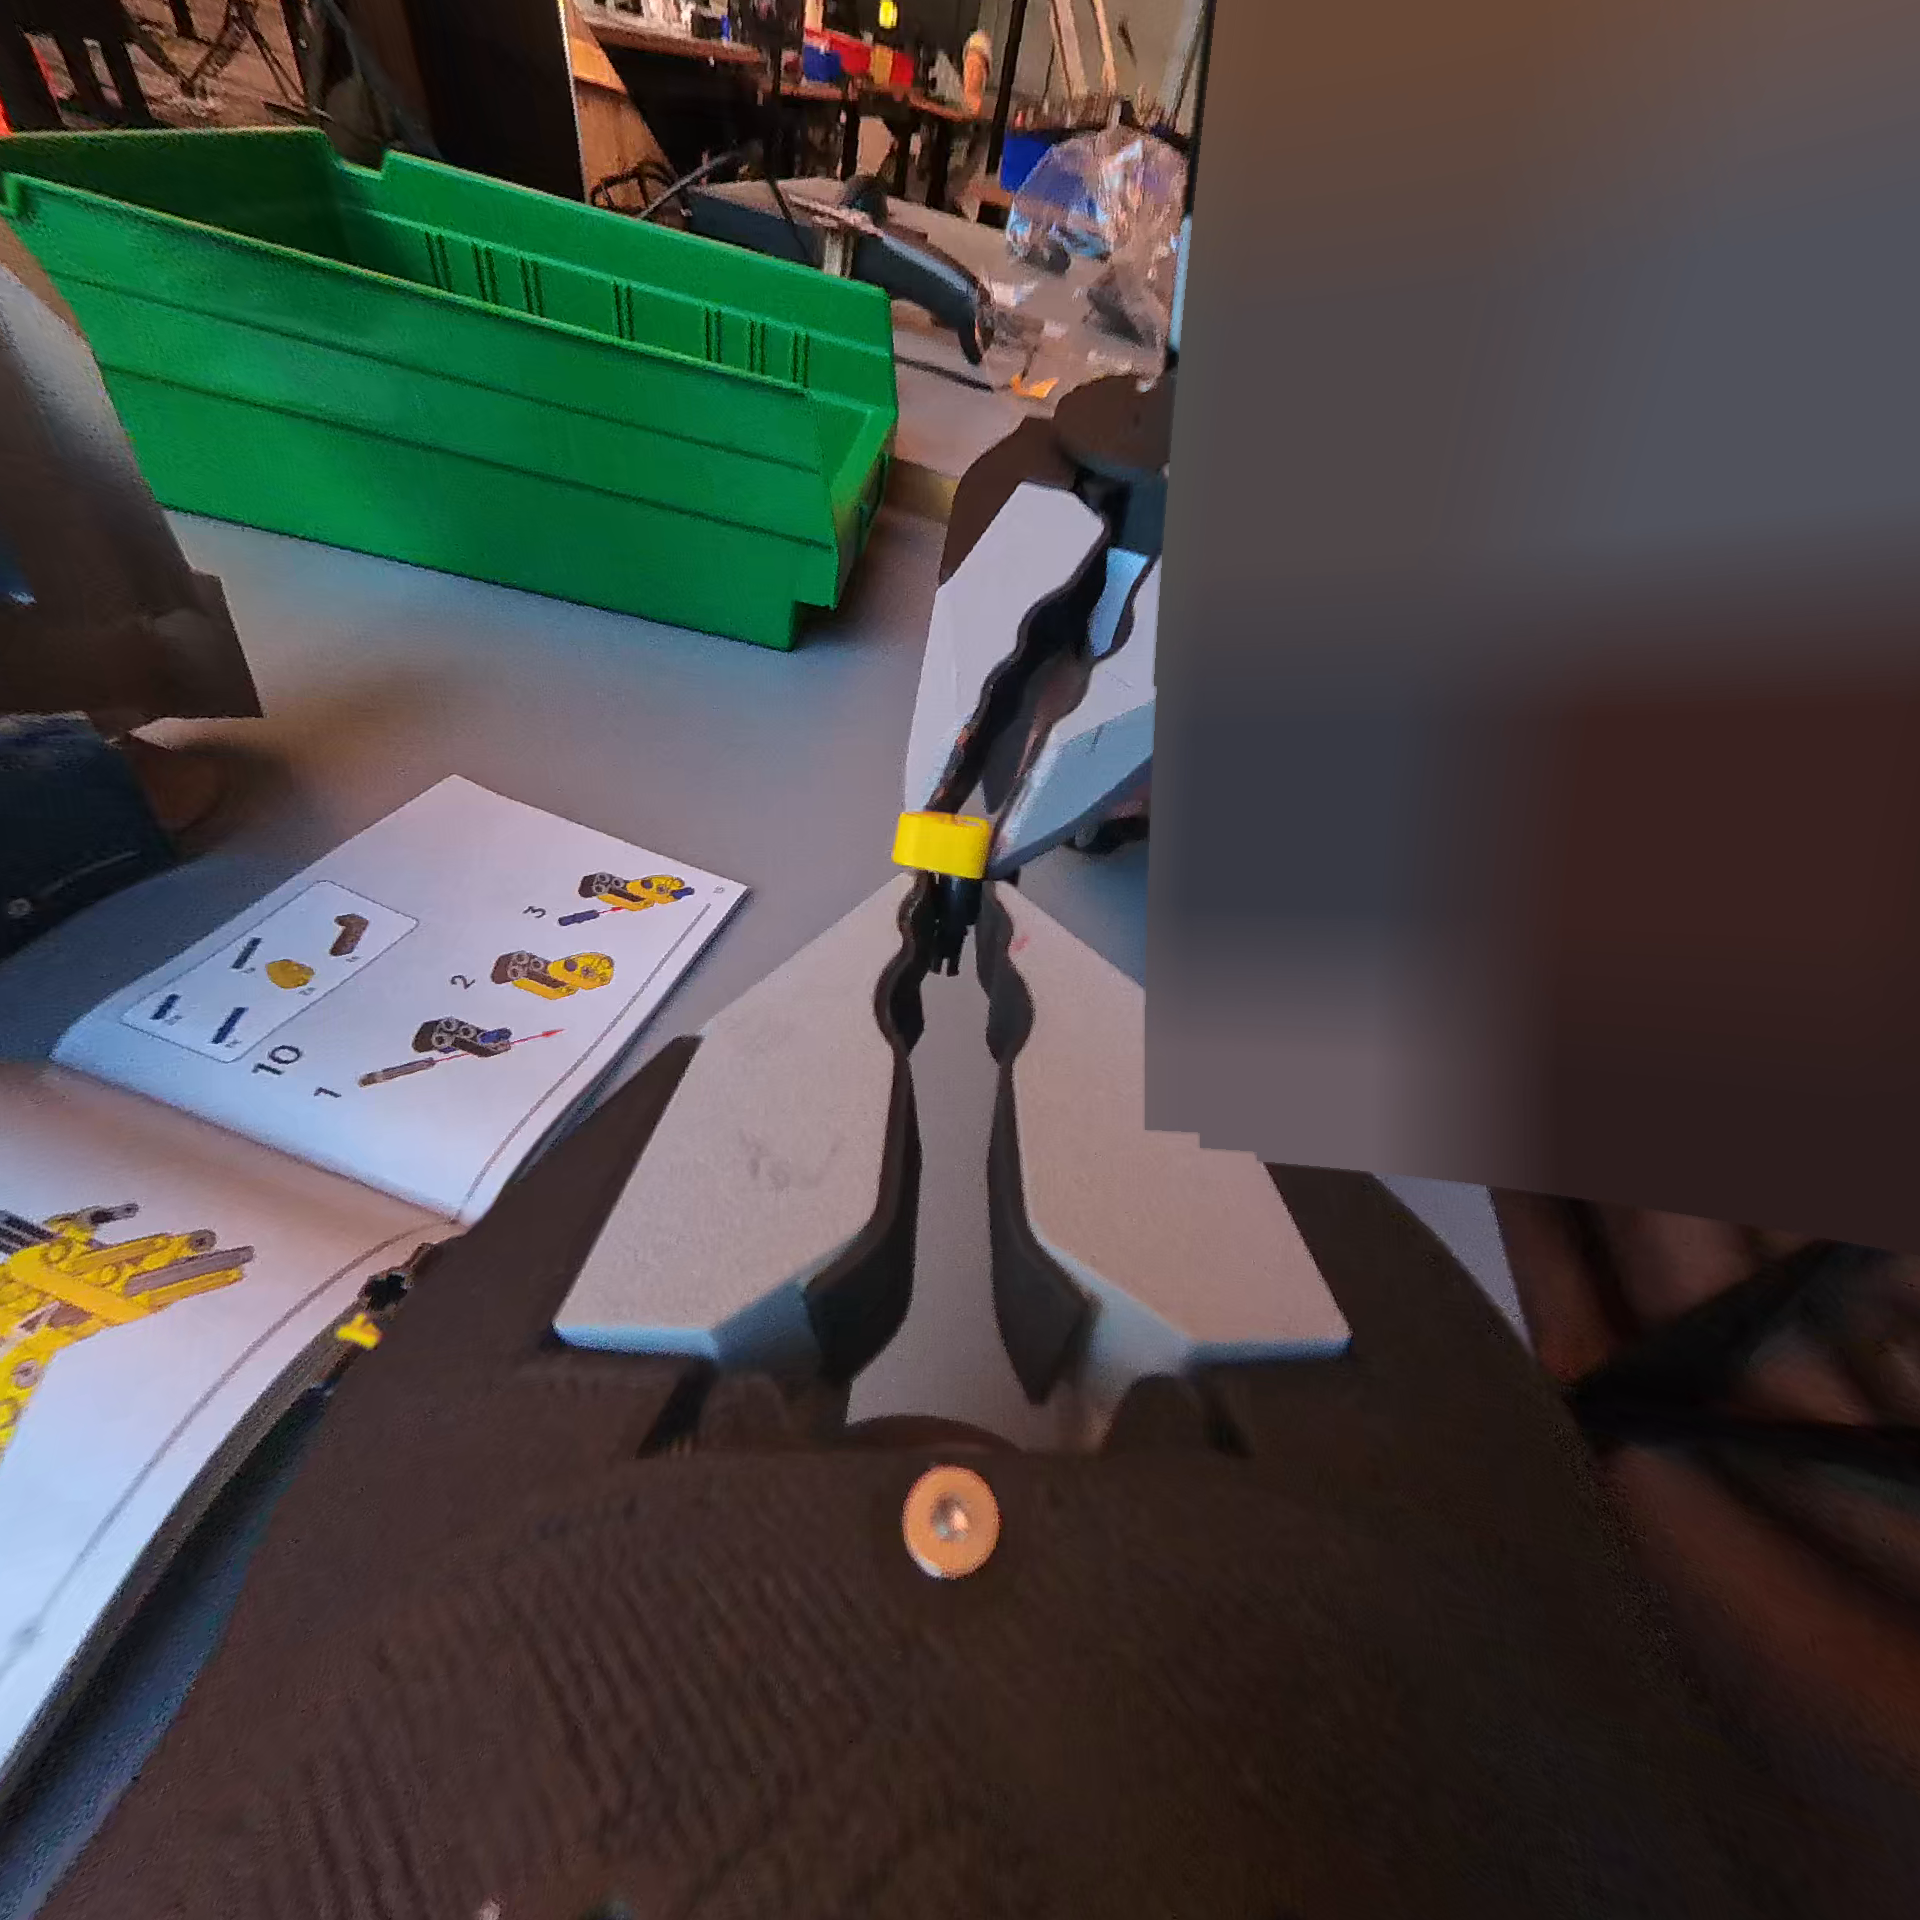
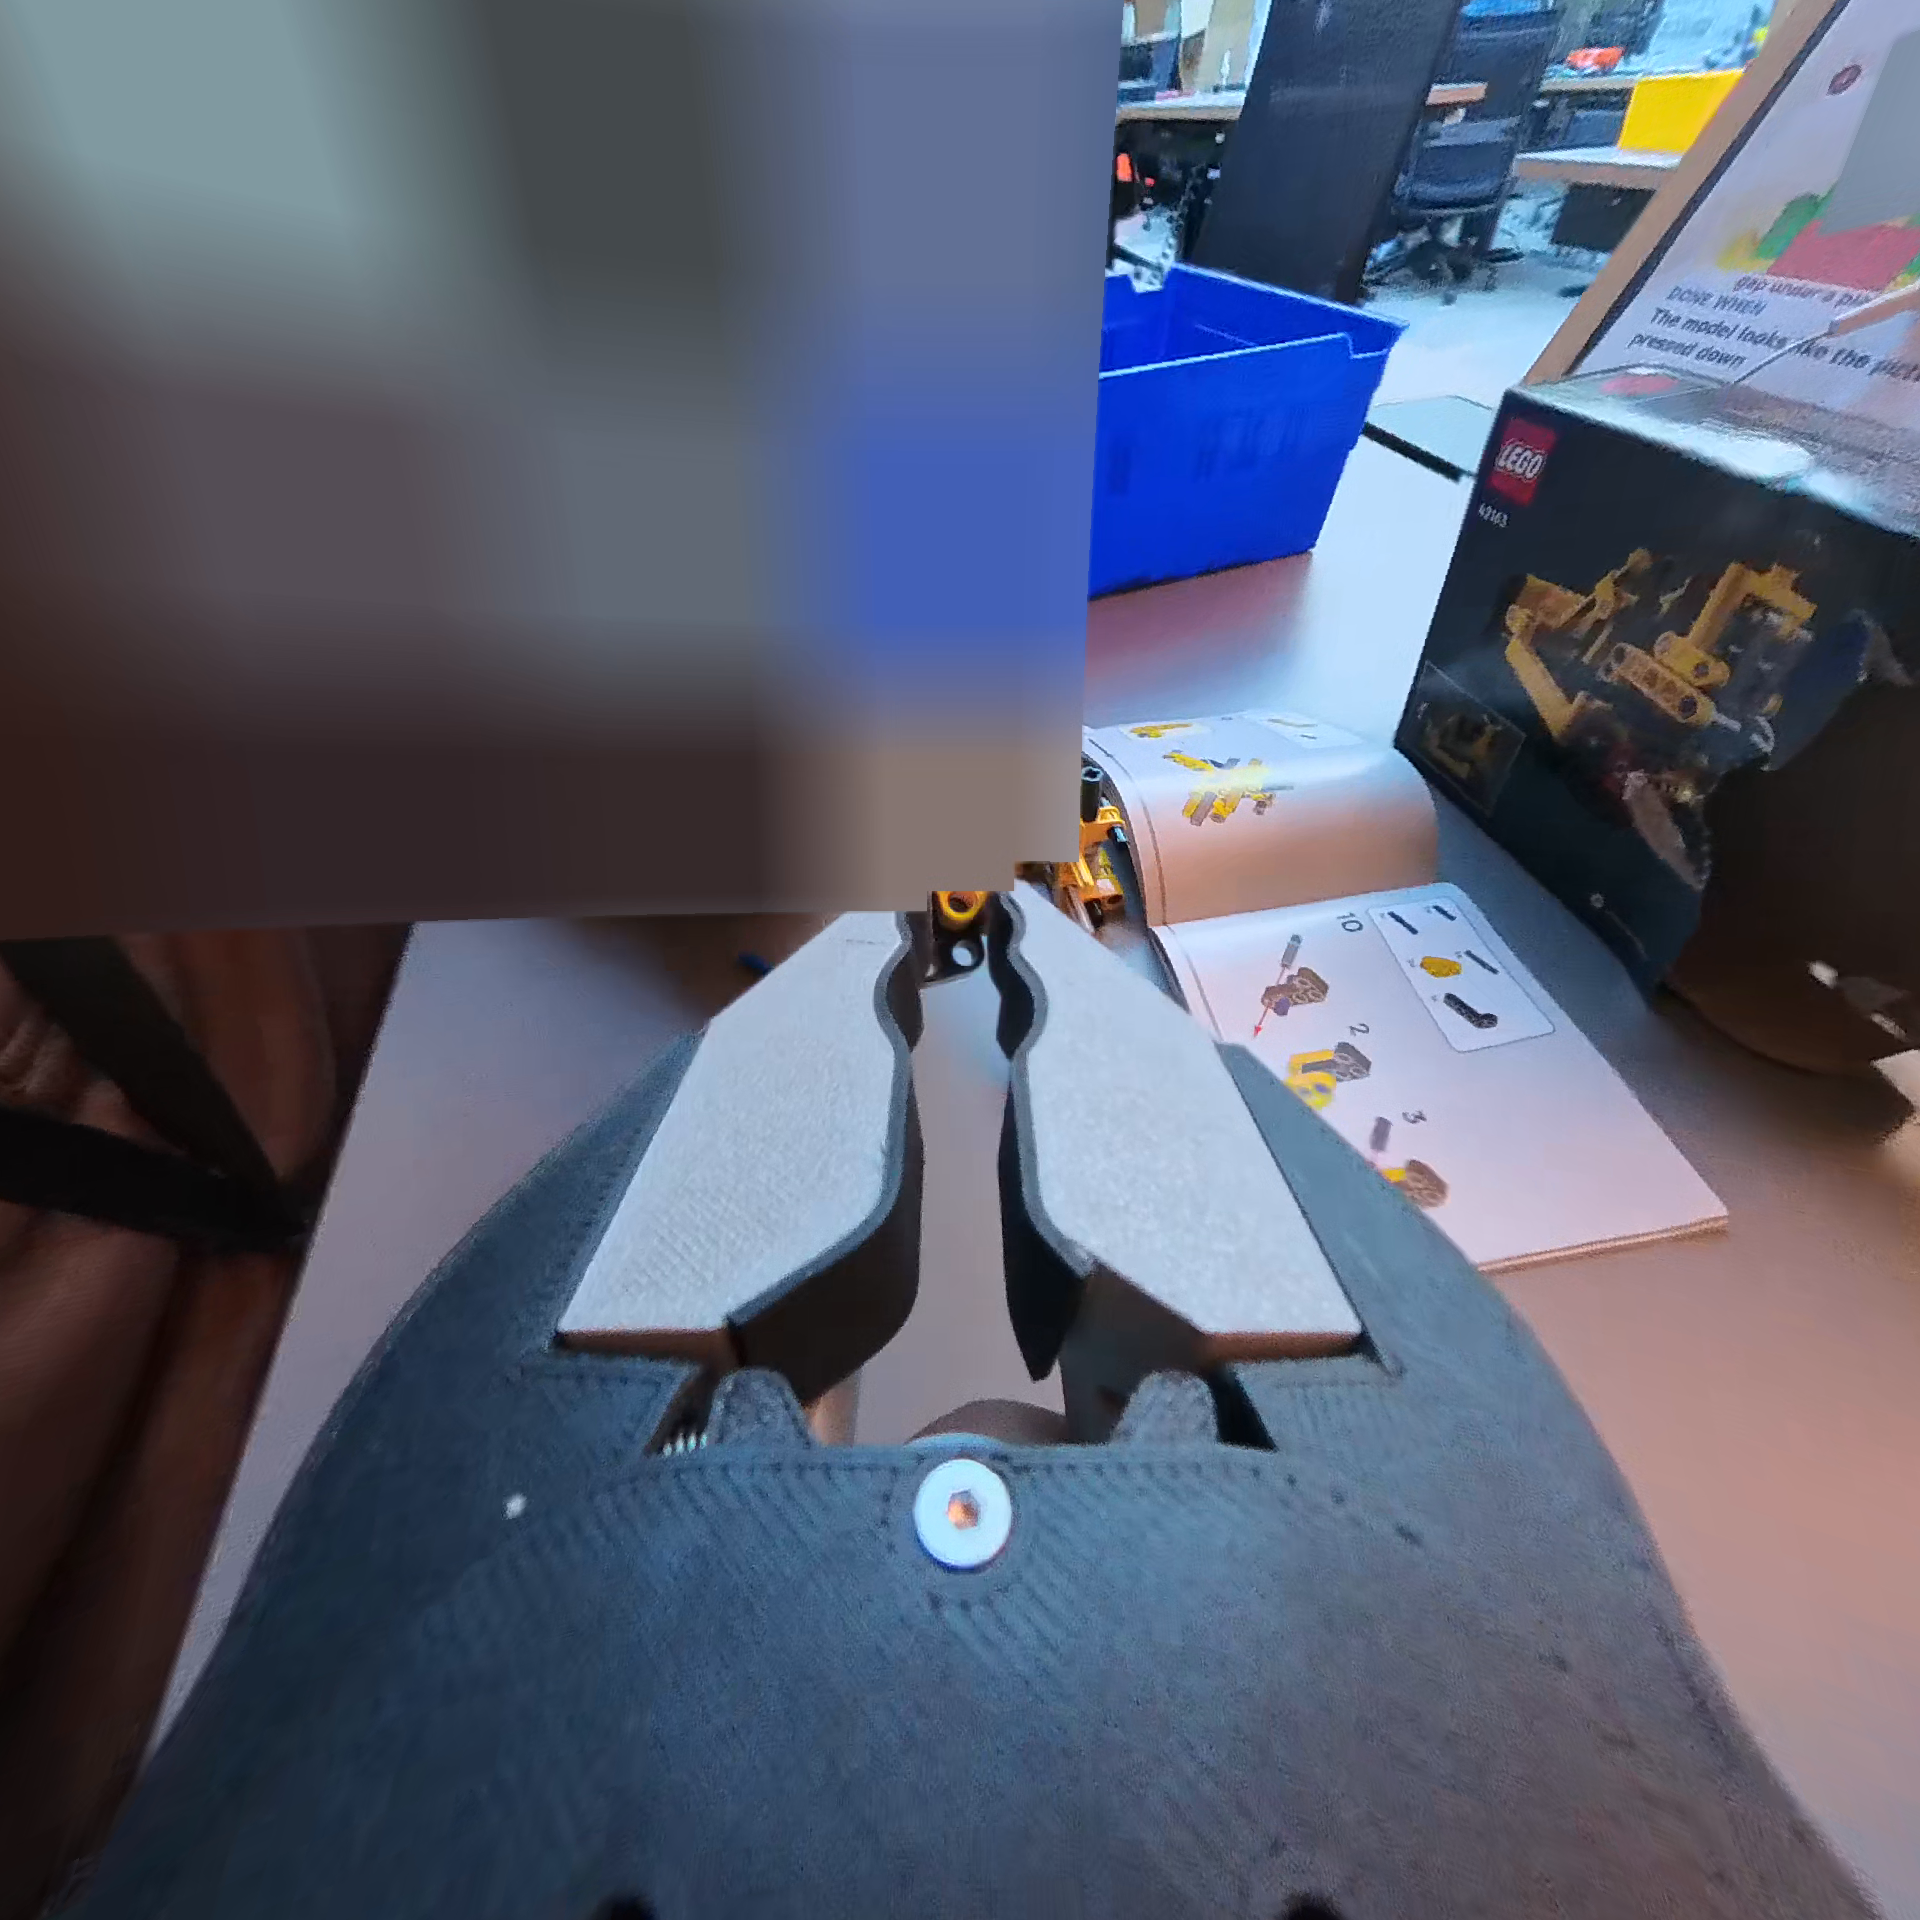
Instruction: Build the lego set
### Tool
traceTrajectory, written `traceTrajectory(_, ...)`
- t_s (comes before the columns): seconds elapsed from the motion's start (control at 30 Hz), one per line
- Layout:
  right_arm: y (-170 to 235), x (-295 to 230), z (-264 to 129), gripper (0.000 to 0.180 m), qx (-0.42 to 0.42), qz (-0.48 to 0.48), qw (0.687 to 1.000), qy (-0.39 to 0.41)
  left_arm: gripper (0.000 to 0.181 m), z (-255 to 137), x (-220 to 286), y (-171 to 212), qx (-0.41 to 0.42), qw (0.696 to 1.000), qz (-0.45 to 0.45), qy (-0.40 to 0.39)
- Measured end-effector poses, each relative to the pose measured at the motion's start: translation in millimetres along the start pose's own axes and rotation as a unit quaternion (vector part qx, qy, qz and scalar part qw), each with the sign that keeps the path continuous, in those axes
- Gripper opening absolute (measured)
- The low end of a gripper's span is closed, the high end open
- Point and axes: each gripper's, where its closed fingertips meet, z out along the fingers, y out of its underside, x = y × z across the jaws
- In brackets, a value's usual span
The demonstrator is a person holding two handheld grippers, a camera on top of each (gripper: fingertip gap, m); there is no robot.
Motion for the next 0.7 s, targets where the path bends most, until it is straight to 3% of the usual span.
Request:
traceTrajectory(0.03, -0.9, 0.6, 0.0, 0.007, 0.007, 0.018, 1.0, -0.007, 0.004, 0.1, -0.2, -0.9, 0.007, 1.0, -0.01, 0.003)
traceTrajectory(0.23, -4.5, 5.1, 2.3, 0.007, 0.041, 0.107, 0.992, -0.045, 0.004, -1.3, -5.6, -3.9, 0.013, 1.0, -0.01, -0.007)
traceTrajectory(0.37, -4.0, 7.2, 1.6, 0.007, 0.06, 0.211, 0.968, -0.121, 0.004, -1.3, -5.4, -4.4, 0.031, 0.997, -0.061, 0.024)
traceTrajectory(0.47, 0.7, 19.8, -6.0, 0.002, 0.058, 0.189, 0.976, -0.093, 0.004, -4.2, -10.0, -7.5, 0.055, 0.987, -0.139, 0.057)
traceTrajectory(0.57, 0.5, 33.9, -18.2, 0.005, 0.063, 0.174, 0.981, -0.063, 0.004, -6.9, -9.5, -11.1, 0.063, 0.988, -0.124, 0.059)
traceTrajectory(0.7, -7.6, 27.6, -22.6, 0.005, 0.078, 0.164, 0.98, -0.083, 0.004, -4.8, -2.6, -11.0, 0.061, 0.99, -0.106, 0.065)
